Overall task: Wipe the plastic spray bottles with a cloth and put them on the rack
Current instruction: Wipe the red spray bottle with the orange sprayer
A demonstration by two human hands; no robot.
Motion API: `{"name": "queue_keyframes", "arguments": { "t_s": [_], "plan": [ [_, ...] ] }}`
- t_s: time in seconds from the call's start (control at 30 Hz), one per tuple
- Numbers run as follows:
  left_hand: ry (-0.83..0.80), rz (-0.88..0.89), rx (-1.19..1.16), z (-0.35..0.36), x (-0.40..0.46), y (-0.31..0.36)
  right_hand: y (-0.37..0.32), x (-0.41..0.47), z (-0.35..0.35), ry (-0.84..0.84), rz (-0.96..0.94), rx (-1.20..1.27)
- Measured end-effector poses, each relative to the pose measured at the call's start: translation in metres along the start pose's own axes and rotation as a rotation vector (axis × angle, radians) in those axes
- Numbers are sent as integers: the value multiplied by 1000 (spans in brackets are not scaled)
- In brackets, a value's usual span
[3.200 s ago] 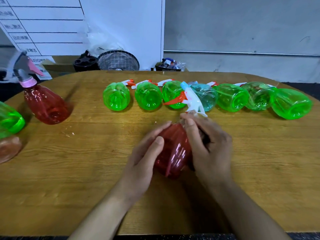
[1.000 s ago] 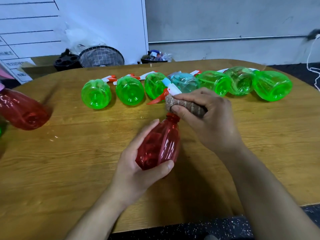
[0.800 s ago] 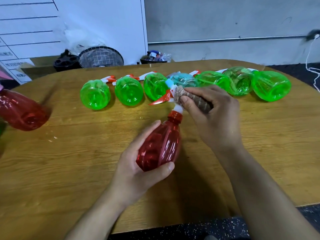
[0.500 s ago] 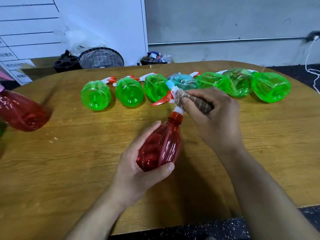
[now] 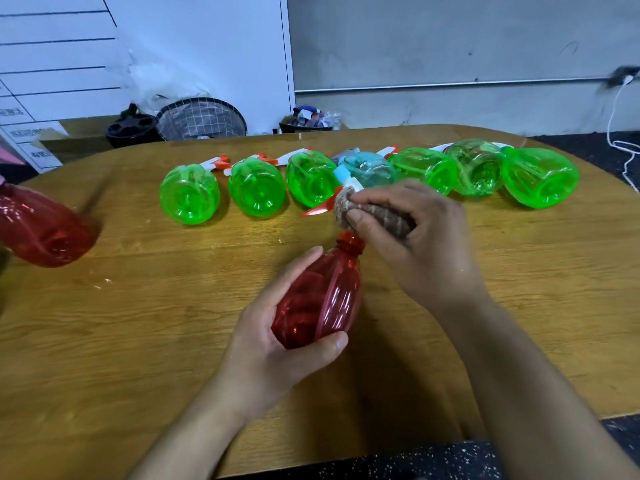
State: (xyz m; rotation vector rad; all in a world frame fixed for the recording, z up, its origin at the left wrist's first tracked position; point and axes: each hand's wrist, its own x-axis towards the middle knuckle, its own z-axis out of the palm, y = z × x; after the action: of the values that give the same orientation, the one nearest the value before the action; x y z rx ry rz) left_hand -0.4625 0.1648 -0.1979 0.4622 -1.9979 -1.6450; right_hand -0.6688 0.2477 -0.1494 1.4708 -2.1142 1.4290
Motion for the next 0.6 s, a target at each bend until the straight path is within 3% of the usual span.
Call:
{"name": "queue_keyframes", "arguments": {
  "t_s": [0.17,0.4,0.6],
  "plan": [
    [-19,22,136,-1,-3,-2,0,0,0,194,98,-74],
    [35,11,151,0,-2,-3,-25,-10,19,9,-62,-8],
    [-19,17,183,-1,-2,0,-16,-5,11,221,63,-40]
  ]
}}
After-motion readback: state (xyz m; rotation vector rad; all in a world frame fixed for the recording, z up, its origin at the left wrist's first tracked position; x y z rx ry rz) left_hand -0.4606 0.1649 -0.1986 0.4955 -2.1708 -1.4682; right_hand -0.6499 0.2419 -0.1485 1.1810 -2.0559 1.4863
